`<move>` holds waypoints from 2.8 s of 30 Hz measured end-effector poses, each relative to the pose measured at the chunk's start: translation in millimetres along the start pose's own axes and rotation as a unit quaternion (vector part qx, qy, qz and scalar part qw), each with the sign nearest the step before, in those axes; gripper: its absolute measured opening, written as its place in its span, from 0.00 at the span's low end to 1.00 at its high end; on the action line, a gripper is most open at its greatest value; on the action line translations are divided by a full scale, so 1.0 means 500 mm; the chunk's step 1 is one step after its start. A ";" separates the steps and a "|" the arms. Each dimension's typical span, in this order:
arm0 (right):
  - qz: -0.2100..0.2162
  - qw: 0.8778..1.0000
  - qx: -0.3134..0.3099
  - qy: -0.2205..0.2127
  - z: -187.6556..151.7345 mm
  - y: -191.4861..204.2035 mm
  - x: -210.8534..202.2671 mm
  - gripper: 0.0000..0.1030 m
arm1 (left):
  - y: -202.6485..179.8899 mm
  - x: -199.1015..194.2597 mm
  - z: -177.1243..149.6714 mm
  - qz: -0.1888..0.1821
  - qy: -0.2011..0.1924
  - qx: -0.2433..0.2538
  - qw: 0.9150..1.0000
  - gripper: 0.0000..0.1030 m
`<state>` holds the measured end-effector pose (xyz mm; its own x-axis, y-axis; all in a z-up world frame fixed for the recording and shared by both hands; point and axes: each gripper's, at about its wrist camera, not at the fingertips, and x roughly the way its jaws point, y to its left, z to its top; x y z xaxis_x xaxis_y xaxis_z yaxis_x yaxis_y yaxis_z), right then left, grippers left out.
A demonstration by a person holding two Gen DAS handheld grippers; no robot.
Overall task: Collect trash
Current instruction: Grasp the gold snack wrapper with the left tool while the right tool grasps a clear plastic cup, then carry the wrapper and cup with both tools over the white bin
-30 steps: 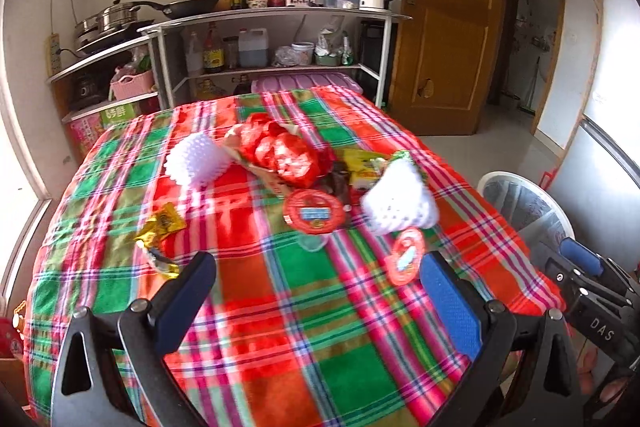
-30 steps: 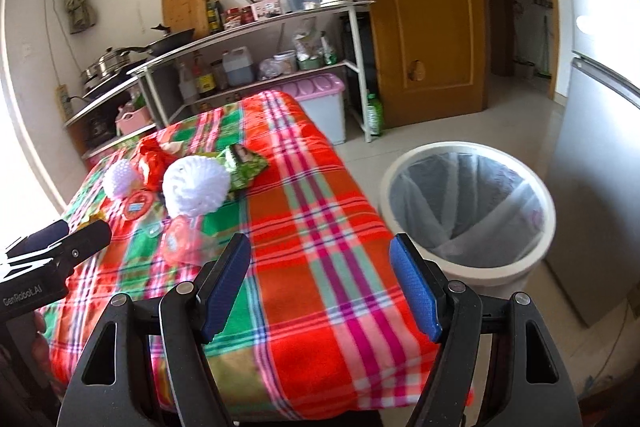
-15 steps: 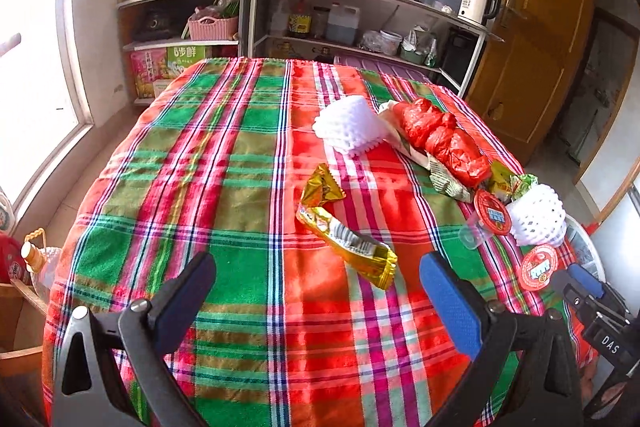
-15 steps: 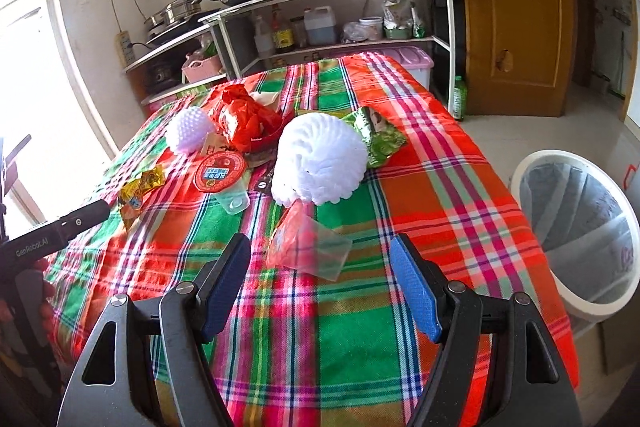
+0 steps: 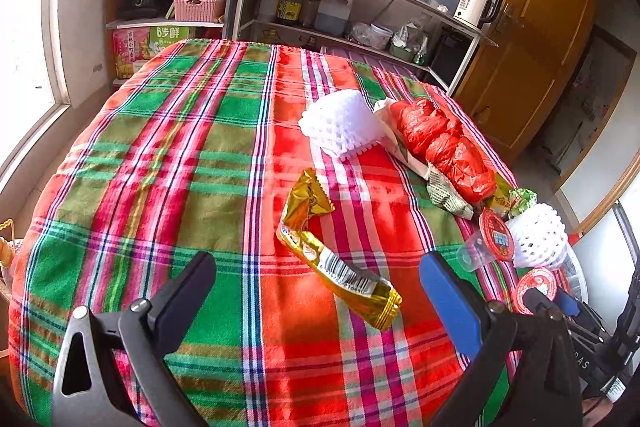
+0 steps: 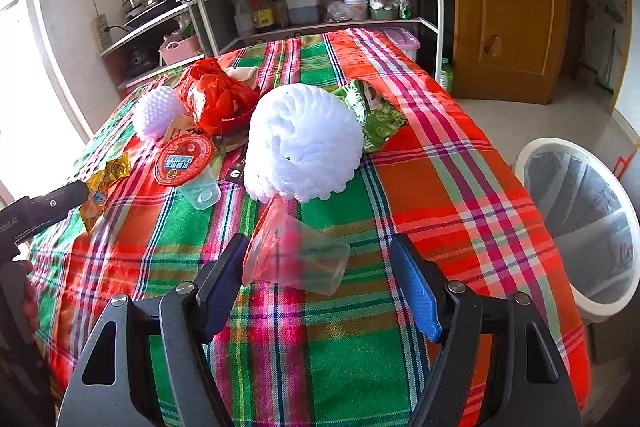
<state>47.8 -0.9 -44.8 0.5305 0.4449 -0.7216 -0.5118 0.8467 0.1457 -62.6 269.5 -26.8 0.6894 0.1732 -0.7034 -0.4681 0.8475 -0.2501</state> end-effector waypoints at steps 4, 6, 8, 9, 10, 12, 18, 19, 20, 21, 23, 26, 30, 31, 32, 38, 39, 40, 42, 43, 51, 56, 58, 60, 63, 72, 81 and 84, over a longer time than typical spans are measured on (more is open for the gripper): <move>0.003 1.000 0.009 -0.002 0.001 -0.008 -0.001 0.70 | 0.004 0.009 0.009 -0.002 -0.001 -0.005 1.000 0.90; 0.005 1.000 0.012 -0.004 -0.001 -0.007 -0.003 0.69 | 0.004 0.017 0.012 -0.007 0.004 -0.006 1.000 0.85; 0.005 1.000 0.013 -0.006 0.000 -0.007 -0.004 0.60 | 0.002 0.025 0.013 -0.008 0.011 -0.004 1.000 0.80; 0.007 1.000 0.013 -0.006 -0.001 -0.007 -0.004 0.55 | 0.000 0.029 0.012 -0.009 0.014 -0.002 1.000 0.76; 0.009 1.000 0.014 -0.005 -0.001 -0.007 -0.004 0.52 | 0.000 0.032 0.012 -0.008 0.016 -0.003 1.000 0.73; 0.014 1.000 0.012 -0.004 -0.002 -0.004 -0.006 0.47 | -0.002 0.035 0.013 -0.006 0.014 -0.001 1.000 0.71; 0.017 1.000 0.013 -0.006 -0.002 -0.002 -0.005 0.43 | -0.005 0.046 0.011 -0.004 0.028 0.007 1.000 0.52; 0.018 1.000 0.013 -0.006 -0.002 -0.003 -0.005 0.43 | -0.004 0.047 0.010 -0.002 0.030 0.006 1.000 0.48; 0.019 1.000 0.014 -0.006 -0.002 -0.003 -0.005 0.43 | -0.004 0.047 0.010 0.001 0.029 0.006 1.000 0.47; 0.019 1.000 0.015 -0.007 -0.003 -0.004 -0.005 0.43 | -0.004 0.045 0.009 0.004 0.028 0.009 1.000 0.45; 0.019 1.000 0.014 -0.007 -0.003 -0.005 -0.005 0.42 | -0.005 0.042 0.008 0.006 0.025 0.012 1.000 0.39; 0.019 1.000 0.014 -0.008 -0.003 -0.005 -0.005 0.42 | -0.007 0.043 0.007 0.005 0.025 0.017 1.000 0.27; 0.020 1.000 0.016 -0.008 -0.004 -0.009 -0.005 0.42 | -0.010 0.036 0.002 0.006 0.021 0.026 0.999 0.17; 0.020 1.000 0.017 -0.008 -0.004 -0.010 -0.004 0.42 | -0.011 0.034 0.001 0.005 0.021 0.028 0.999 0.17; 0.020 1.000 0.017 -0.009 -0.005 -0.010 -0.004 0.42 | -0.013 0.033 -0.001 0.006 0.020 0.030 0.999 0.16; 0.019 1.000 0.017 -0.012 -0.005 -0.012 -0.007 0.42 | -0.025 0.015 -0.007 0.010 0.008 0.044 0.999 0.12; 0.019 1.000 0.018 -0.014 -0.005 -0.013 -0.009 0.42 | -0.027 0.011 -0.008 0.008 0.007 0.045 0.999 0.12; 0.019 1.000 0.018 -0.015 -0.005 -0.013 -0.010 0.42 | -0.029 0.009 -0.009 0.006 0.007 0.048 0.999 0.12; 0.020 1.000 0.018 -0.017 -0.006 -0.013 -0.012 0.42 | -0.033 0.004 -0.012 0.007 0.006 0.052 0.999 0.10; 0.022 0.999 0.019 -0.018 -0.006 -0.013 -0.013 0.42 | -0.035 0.001 -0.014 0.005 0.006 0.054 0.999 0.10; 0.027 0.999 0.019 -0.035 -0.011 -0.018 -0.041 0.42 | -0.061 -0.033 -0.011 -0.018 -0.012 0.061 0.998 0.09; 0.028 0.998 0.019 -0.044 -0.014 -0.020 -0.061 0.42 | -0.086 -0.057 -0.010 -0.037 -0.023 0.069 0.997 0.09; 0.028 0.998 0.017 -0.049 -0.015 -0.020 -0.073 0.41 | -0.098 -0.068 -0.009 -0.047 -0.028 0.073 0.996 0.09; 0.027 0.998 0.016 -0.056 -0.016 -0.023 -0.086 0.42 | -0.113 -0.076 -0.006 -0.056 -0.032 0.081 0.995 0.09; 0.024 0.997 0.020 -0.066 -0.013 -0.032 -0.105 0.42 | -0.139 -0.083 0.000 -0.074 -0.037 0.093 0.992 0.09; -0.010 0.995 0.043 -0.091 0.002 -0.092 -0.152 0.42 | -0.258 -0.058 0.013 -0.135 -0.027 0.138 0.981 0.09; -0.062 0.988 0.088 -0.113 0.008 -0.198 -0.196 0.42 | -0.408 -0.023 0.010 -0.186 -0.012 0.196 0.963 0.09; -0.085 0.984 0.101 -0.116 0.007 -0.240 -0.209 0.42 | -0.463 -0.014 0.005 -0.207 -0.004 0.213 0.955 0.09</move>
<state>56.3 -148.1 15.7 0.7490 0.3266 -0.5764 -0.2695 0.9450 0.1853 42.2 73.5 37.9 0.7719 -0.2192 -0.5968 0.1122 0.9709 -0.2116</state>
